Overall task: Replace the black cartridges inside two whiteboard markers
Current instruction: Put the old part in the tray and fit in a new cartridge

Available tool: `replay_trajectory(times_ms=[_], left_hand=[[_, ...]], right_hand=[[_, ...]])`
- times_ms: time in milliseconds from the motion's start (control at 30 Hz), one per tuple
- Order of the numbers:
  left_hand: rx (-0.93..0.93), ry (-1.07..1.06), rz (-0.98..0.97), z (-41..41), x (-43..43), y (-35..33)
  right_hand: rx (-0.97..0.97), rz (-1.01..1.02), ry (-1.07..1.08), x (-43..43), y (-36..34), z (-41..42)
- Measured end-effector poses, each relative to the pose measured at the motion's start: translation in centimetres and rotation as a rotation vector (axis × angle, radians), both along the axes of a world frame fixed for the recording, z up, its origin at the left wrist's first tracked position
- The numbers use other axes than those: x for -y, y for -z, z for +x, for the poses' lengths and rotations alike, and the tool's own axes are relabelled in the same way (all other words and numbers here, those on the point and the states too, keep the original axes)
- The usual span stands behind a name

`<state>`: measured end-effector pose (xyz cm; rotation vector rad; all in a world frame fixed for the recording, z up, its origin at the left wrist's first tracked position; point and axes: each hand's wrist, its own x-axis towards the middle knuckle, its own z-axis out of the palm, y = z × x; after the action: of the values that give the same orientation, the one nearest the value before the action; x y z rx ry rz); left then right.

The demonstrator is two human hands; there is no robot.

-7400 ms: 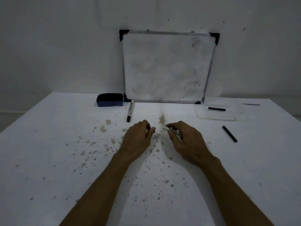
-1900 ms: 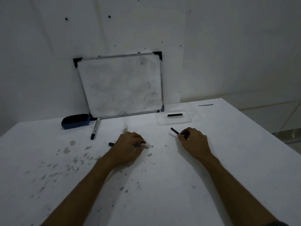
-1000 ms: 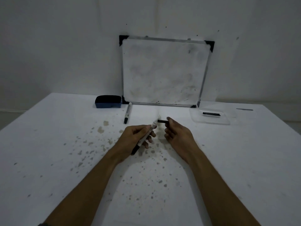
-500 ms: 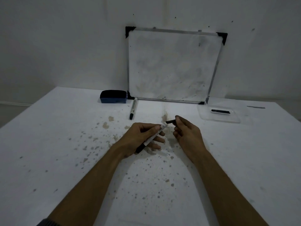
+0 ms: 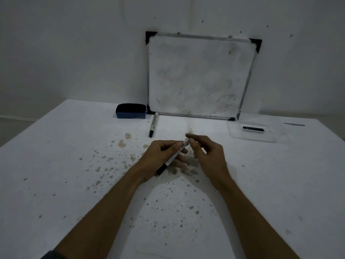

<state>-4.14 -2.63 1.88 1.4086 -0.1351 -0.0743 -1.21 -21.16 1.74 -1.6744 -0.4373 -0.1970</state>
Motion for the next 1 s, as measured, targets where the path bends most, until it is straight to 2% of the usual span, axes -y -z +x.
replay_trajectory(times_ms=[267, 433, 500, 567, 667, 767, 900, 1000], left_hand=[[0.070, -0.106, -0.012, 0.7, -2.2, -0.3], [0.076, -0.252, -0.047, 0.9, -3.9, -0.4], [0.057, -0.286, -0.044, 0.9, -3.9, -0.1], [0.045, -0.304, -0.024, 0.9, -3.7, 0.0], [0.054, -0.316, 0.051, 0.8, -3.2, 0.0], [0.079, -0.319, 0.105, 0.5, -2.6, 0.2], [0.143, -0.339, 0.168, -0.2, -1.7, 0.0], [0.147, -0.291, 0.093, -0.7, -0.6, -0.2]], right_hand=[[-0.002, -0.187, -0.084, -1.0, 0.7, -0.6], [0.100, -0.486, 0.000, -1.6, 2.3, 0.0], [0.110, -0.540, 0.085, -2.0, 2.5, 0.6], [0.130, -0.587, 0.139, -2.8, 2.6, 0.6], [0.195, -0.759, 0.214, -4.0, 2.7, 0.1], [0.174, -0.714, 0.250, -3.9, 2.0, -0.1], [0.094, -0.575, 0.190, -2.8, 1.4, -0.6], [-0.039, -0.396, 0.101, -1.3, 0.3, -0.5]])
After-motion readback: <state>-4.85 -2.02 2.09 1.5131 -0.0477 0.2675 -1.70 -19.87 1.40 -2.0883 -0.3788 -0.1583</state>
